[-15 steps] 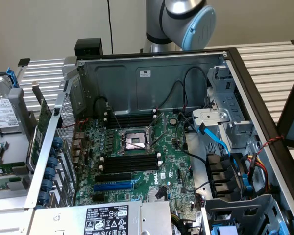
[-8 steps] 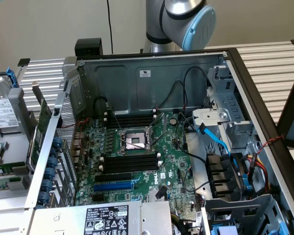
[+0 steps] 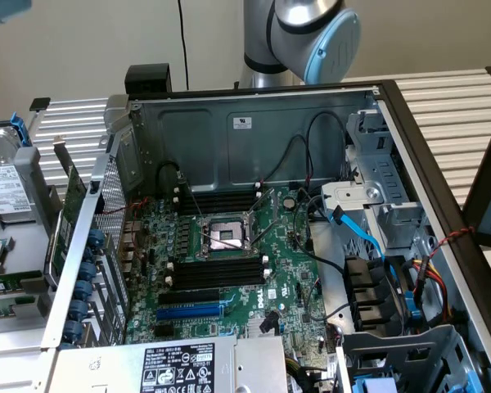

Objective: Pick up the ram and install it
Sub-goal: 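Pick up the ram and move it above insertion slot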

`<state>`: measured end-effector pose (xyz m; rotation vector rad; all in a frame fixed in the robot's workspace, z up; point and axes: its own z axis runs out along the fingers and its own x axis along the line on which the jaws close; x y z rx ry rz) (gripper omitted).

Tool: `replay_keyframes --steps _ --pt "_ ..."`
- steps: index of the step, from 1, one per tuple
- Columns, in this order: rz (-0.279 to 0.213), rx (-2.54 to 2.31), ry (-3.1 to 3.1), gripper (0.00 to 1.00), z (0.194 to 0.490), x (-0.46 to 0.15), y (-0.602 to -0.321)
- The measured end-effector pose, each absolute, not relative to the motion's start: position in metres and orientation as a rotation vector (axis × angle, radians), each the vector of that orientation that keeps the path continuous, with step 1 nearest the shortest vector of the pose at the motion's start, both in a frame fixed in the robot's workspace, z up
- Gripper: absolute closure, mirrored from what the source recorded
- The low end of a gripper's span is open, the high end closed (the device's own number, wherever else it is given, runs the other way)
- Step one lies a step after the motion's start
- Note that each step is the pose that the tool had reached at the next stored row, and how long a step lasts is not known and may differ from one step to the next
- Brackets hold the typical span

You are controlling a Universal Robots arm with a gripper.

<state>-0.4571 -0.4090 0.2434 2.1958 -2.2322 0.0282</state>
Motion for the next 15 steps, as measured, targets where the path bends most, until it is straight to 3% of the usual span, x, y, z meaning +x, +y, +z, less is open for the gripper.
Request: replay_keyframes --steps 15 --pt "0.028 2.195 -2.233 0.62 0.216 -0.457 -0.408"
